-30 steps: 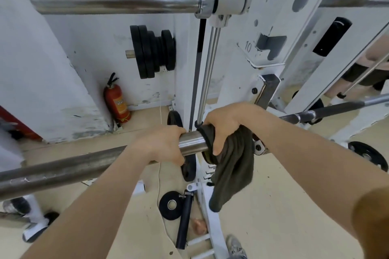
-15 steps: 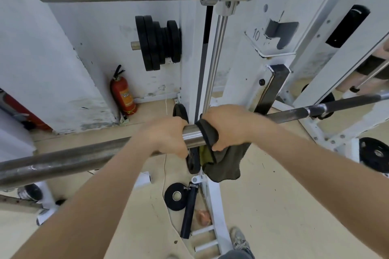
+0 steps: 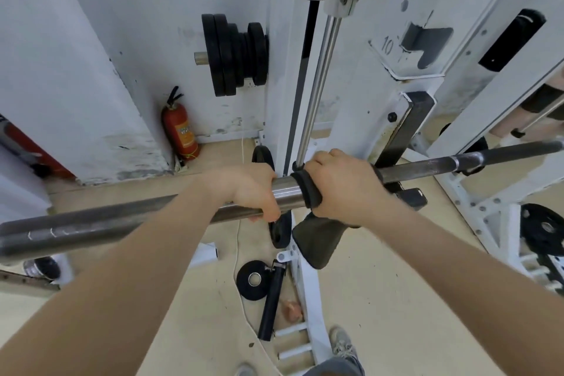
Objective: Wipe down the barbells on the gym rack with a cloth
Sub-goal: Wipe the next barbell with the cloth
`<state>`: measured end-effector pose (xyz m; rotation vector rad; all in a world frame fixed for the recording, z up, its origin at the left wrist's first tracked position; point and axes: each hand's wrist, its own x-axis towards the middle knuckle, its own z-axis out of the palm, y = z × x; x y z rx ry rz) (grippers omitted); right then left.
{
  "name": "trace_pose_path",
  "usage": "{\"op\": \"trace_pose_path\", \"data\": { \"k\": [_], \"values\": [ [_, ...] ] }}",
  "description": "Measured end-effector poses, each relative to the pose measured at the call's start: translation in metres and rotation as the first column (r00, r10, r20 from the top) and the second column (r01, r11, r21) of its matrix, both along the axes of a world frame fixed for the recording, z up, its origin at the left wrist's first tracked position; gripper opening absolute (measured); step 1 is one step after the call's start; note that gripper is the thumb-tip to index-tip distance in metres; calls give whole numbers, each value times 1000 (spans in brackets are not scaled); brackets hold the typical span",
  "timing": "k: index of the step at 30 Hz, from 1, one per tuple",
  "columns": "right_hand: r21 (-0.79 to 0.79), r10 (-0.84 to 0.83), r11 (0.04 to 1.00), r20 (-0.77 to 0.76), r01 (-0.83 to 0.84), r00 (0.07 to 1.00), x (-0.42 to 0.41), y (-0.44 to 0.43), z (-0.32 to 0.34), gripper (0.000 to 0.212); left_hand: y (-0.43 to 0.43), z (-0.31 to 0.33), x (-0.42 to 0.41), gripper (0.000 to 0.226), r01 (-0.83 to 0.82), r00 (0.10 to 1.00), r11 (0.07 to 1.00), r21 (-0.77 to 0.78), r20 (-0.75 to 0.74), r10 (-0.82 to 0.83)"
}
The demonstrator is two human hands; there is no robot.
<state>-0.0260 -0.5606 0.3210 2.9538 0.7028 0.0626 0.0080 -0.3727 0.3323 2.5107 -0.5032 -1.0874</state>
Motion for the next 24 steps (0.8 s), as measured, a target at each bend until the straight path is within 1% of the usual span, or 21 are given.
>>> {"op": "trace_pose_path", "data": {
  "k": [1,2,3,4,5,6,7,8,9,10,11,12,13,14,15,16,18,20,21,22,24],
  "values": [
    [-41,8,999,-231,-17,973,14,3,14,39,-2,1,-15,36,-11,967,997,79,253,-9],
    [-69,-14,997,-461,-20,887,28,7,26,42,-4,-5,-32,36,-45,863,988,151,504,-38],
    [-114,-67,993,-657,-11,751,44,12,34,47,-6,-15,-48,37,-90,700,977,193,710,-76],
    [-149,-115,989,-800,-9,589,59,18,37,51,-8,-28,-61,38,-134,546,969,208,831,-103],
    [-160,-143,987,-895,-4,422,72,22,37,53,-8,-38,-70,37,-156,420,973,170,903,-91],
    [-157,-155,987,-950,12,271,81,24,35,54,-7,-45,-75,36,-150,331,982,118,941,-63],
    [-141,-145,989,-977,39,154,87,25,32,59,-6,-50,-75,38,-131,276,988,83,960,-44],
    [-122,-127,990,-988,64,86,89,24,29,68,-5,-51,-75,42,-103,270,992,66,962,-36],
    [-106,-113,990,-991,96,70,91,21,25,76,-2,-51,-77,48,-73,273,996,59,961,-37],
    [-71,-90,988,-986,135,139,89,21,25,78,2,-47,-79,51,-62,275,997,51,961,-32],
    [-20,-72,984,-955,177,288,83,23,27,75,9,-45,-83,53,-85,270,996,37,963,-13],
    [52,-62,976,-866,212,496,76,22,28,74,17,-43,-86,55,-143,272,989,26,962,14],
    [133,-81,961,-703,243,707,69,17,26,78,27,-43,-89,56,-216,273,976,20,961,41],
    [213,-119,941,-518,262,847,58,12,27,84,36,-44,-91,58,-286,286,958,30,957,55],
    [249,-122,938,-411,240,903,45,3,29,89,43,-47,-93,58,-328,290,943,49,956,51],
    [231,-90,953,-407,198,909,32,-4,31,89,47,-51,-94,55,-342,291,937,68,956,37],
    [63,-77,991,-436,116,896,11,-6,33,72,51,-57,-91,45,-337,270,938,80,963,15],
    [-121,-46,992,-223,19,974,1,7,25,56,51,-57,-88,39,-330,273,941,78,962,16],
    [-159,4,987,-119,-23,993,-1,17,21,48,51,-54,-86,39,-323,289,944,73,957,25],
    [-159,28,986,-68,-38,997,-4,26,16,42,51,-50,-86,43,-310,332,948,73,942,36],
    [-124,26,992,-36,-30,999,-8,44,11,35,54,-44,-86,62,-304,431,949,83,900,60]
  ]
}}
